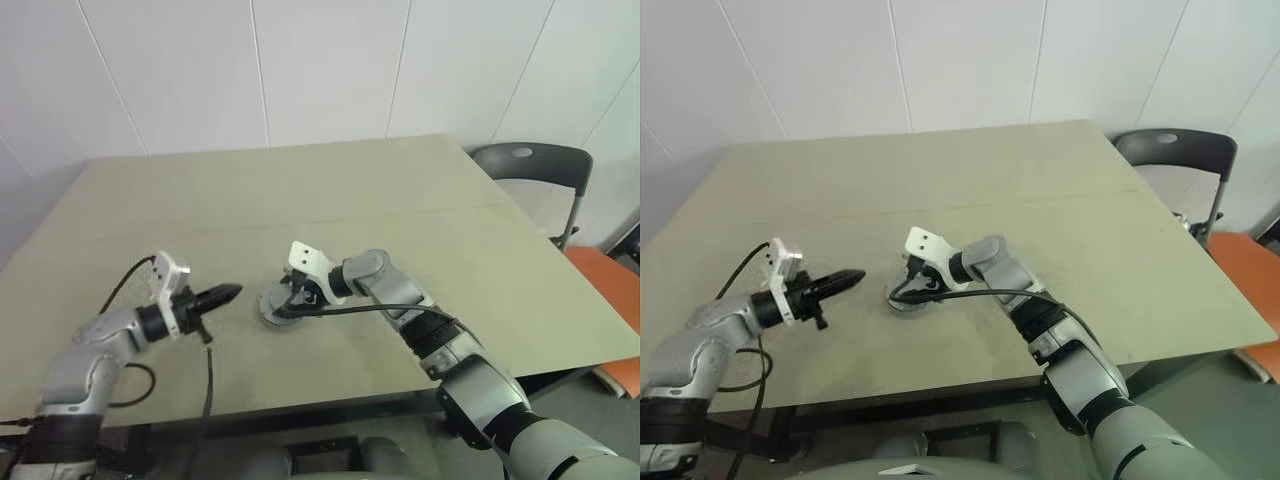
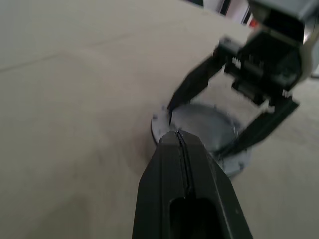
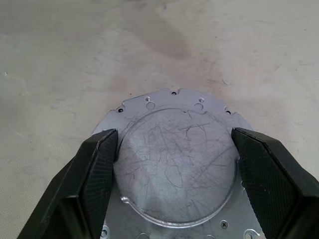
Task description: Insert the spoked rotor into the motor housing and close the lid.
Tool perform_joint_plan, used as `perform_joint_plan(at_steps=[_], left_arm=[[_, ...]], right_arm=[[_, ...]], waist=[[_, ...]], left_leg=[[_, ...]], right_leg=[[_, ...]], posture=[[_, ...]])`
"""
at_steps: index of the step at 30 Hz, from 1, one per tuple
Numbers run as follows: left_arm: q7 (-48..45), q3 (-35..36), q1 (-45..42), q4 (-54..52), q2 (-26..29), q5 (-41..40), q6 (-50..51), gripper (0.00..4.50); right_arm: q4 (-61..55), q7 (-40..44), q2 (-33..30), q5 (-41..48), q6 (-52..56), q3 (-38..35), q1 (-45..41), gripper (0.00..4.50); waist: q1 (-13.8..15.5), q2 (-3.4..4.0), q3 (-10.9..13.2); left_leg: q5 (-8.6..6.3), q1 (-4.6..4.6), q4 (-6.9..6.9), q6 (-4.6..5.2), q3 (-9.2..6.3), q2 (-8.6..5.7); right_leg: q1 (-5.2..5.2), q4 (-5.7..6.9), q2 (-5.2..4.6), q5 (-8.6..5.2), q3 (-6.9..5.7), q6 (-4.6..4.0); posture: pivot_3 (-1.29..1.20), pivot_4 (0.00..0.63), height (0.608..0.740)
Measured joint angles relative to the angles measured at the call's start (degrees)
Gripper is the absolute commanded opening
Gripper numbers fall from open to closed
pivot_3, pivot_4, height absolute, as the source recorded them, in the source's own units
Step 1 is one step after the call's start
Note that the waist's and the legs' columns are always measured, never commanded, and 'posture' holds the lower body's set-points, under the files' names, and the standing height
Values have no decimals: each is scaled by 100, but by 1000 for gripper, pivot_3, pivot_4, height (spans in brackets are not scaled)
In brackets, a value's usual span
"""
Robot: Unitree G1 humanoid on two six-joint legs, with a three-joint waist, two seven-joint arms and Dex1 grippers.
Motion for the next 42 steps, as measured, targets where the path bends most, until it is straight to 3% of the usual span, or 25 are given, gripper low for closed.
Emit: perform_joint_plan(at_steps=[12, 24, 29, 35, 42], left_arm=[[19, -101, 57, -14, -216, 162, -244, 0], [-171, -110, 56, 52, -216, 161, -397, 0], [-231, -107, 58, 237, -209, 206, -510, 0], [-388, -34, 156, 255, -44, 202, -526, 0], [-417, 136, 253, 268, 96, 206, -571, 0]], right_arm=[[-560, 43, 42, 41, 822, -6, 211, 3286], [-224, -293, 345, 141, 886, -266, 181, 3286], [-151, -78, 251, 265, 684, -283, 190, 3286], [-14, 204, 160, 460, 291, -389, 193, 3286], [149, 215, 227, 661, -7, -553, 227, 3286]], waist=[[-11, 12, -51], [-45, 32, -52], [-37, 38, -44], [-30, 24, -52], [-24, 29, -39]], left_leg=[[-32, 0, -3, 6, -1, -1], [-36, 50, 2, 3, -2, 12], [-36, 63, 2, 4, -2, 10], [-36, -1, 3, 4, -2, 7], [-36, -13, 1, 3, -2, 6]], right_leg=[[-3, 1, -4, -14, 2, 23], [32, 16, 12, -49, 2, 23], [36, 13, 11, -55, 1, 25], [-12, 15, 7, -30, 3, 19], [-26, 16, 5, -30, 5, 18]], posture=[[0, 0, 740], [0, 0, 740], [0, 0, 740], [0, 0, 740], [0, 0, 740]])
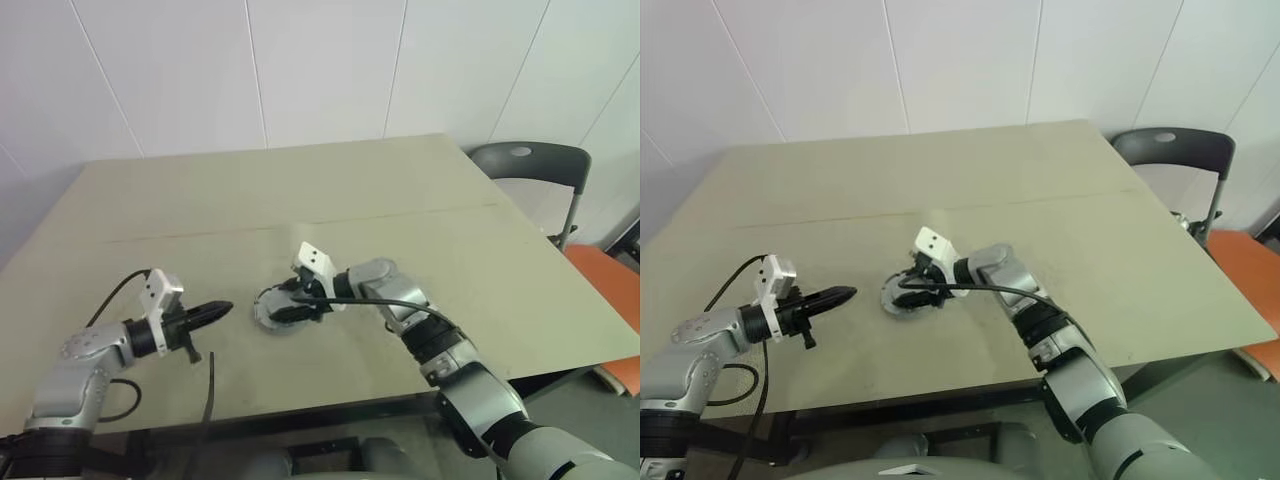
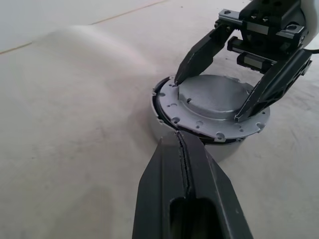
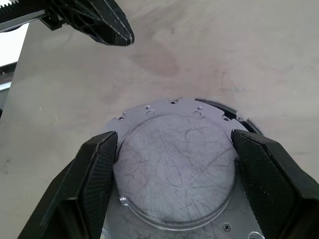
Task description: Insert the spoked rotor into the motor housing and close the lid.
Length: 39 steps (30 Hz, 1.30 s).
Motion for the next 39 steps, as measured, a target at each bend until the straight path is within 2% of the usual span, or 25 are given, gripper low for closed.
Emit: perform_joint_plan(at_steps=[13, 39], left_arm=[[65, 9, 39, 15, 2, 7, 4, 0], [83, -3, 40, -277, 3, -5, 464, 0]], right_arm=[[251, -231, 63, 28, -412, -80, 3, 3286], [302, -228, -11, -304, -426, 159, -115, 3286]], waist=[[-2, 2, 13], [2, 0, 10]], left_leg=[[0, -5, 2, -1, 3, 0], [2, 15, 13, -1, 2, -1]], right_leg=[[-9, 9, 0, 1, 3, -1], [15, 16, 1, 0, 2, -2]], posture=[[0, 0, 740], [0, 0, 740]])
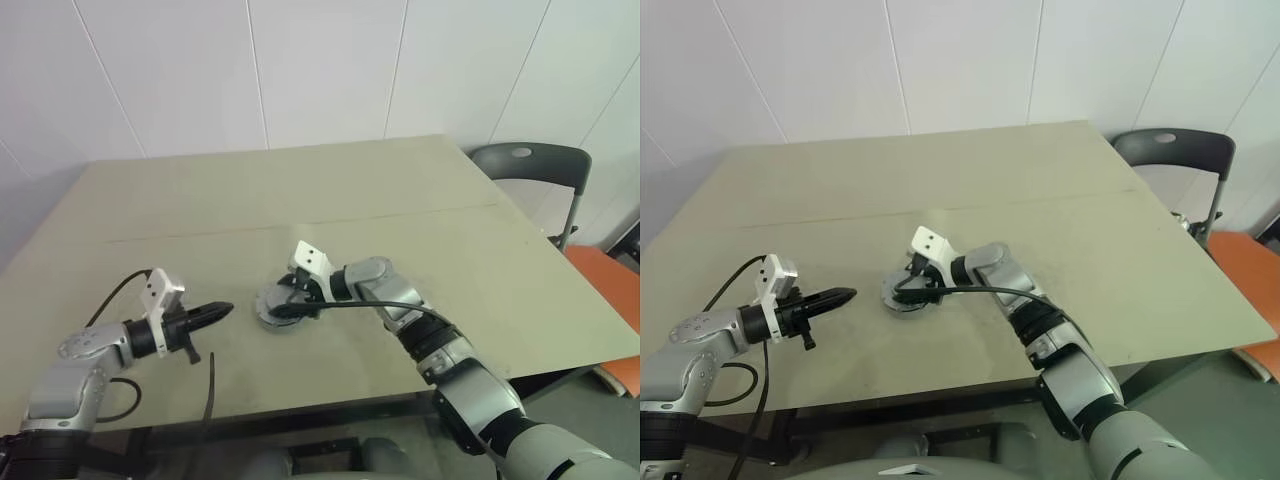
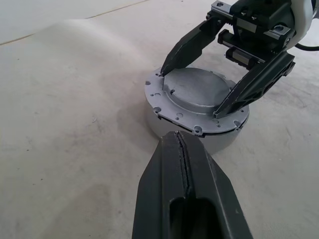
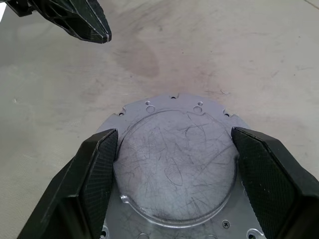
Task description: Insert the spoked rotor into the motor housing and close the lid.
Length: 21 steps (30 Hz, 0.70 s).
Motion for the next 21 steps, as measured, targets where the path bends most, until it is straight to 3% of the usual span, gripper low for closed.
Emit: perform_joint_plan(at_steps=[21], left_arm=[[98, -6, -7, -128, 0, -4, 156, 0]], right_arm=[[21, 70, -168, -52, -192, 201, -57, 3286]], waist=[[29, -1, -2]], left_leg=[[0, 7, 5, 0, -2, -4]], right_leg=[[12, -1, -4, 0, -1, 0]], posture=[[0, 0, 740]])
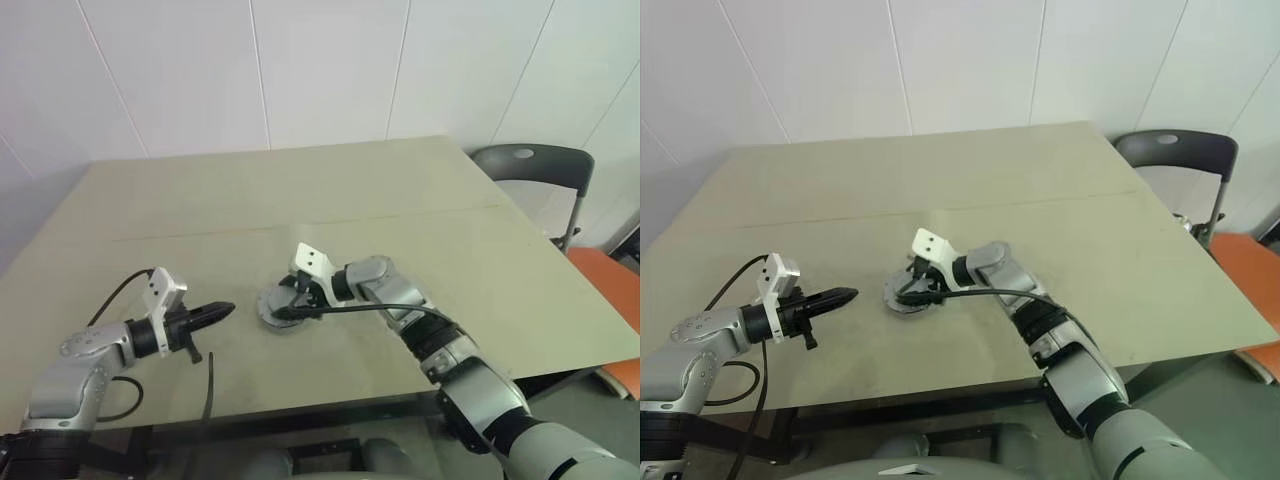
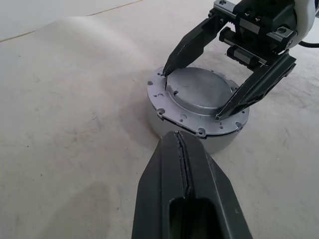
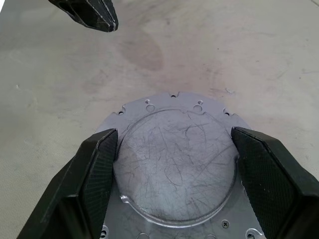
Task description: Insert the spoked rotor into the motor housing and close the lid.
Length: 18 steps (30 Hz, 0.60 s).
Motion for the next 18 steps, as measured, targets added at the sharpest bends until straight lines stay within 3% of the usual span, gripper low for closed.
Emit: perform_joint_plan(at_steps=[18], left_arm=[[57, -25, -51, -91, -14, -62, 77, 0]], right_arm=[[89, 313, -147, 26, 204, -71, -144, 3286]], waist=[[19, 0, -1]], left_leg=[[0, 4, 4, 0, -3, -5]], right_leg=[[12, -5, -5, -5, -3, -8]], posture=[[0, 0, 740]])
